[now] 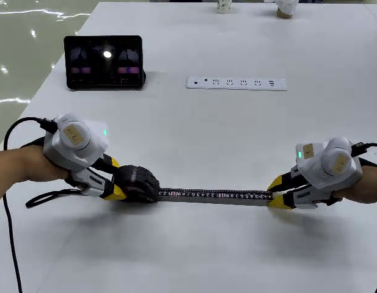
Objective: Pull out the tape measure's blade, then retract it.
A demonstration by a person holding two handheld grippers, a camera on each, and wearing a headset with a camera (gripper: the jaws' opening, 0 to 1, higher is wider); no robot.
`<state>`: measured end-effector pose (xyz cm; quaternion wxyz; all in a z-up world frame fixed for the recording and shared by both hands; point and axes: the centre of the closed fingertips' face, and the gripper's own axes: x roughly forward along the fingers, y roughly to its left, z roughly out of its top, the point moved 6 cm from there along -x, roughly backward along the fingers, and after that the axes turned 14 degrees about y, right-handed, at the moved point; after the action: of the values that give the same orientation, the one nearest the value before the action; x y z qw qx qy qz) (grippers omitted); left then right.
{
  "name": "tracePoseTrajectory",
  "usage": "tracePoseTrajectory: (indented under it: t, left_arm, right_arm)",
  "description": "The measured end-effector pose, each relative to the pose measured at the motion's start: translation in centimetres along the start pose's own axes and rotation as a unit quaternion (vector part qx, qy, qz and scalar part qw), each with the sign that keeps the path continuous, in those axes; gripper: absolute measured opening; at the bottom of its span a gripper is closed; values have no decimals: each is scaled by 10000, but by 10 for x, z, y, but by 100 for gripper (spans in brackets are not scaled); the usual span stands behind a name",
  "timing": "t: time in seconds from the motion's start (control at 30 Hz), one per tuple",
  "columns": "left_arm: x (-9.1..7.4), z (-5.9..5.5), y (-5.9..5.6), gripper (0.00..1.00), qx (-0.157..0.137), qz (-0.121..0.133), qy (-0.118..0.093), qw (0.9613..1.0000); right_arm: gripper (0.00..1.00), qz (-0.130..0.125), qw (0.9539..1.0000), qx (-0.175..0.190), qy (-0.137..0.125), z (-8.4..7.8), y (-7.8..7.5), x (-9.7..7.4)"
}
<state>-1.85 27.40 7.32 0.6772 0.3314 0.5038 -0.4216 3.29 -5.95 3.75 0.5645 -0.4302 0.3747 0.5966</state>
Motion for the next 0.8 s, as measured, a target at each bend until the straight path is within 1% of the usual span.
tracePoseTrajectory:
  t: [0.13,0.27,0.43,0.67,0.8]
  left_arm:
    - [0,0,0,26,84,25,88,9999]
    - [0,1,0,26,108,56,120,9999]
    - [-1,2,0,26,152,101,160,9997]
    - [-4,1,-1,26,90,160,163,9997]
    - [-6,0,-1,30,31,186,140,9997]
  right_arm:
    - [12,-29,9999,-72,92,1,0,0]
    - [12,-106,9995,-212,212,3,0,1]
    - [13,-193,9991,-249,291,3,0,0]
    - [15,-317,9989,-175,301,3,-1,-2]
    - [18,-375,9989,-92,277,3,-2,-5]
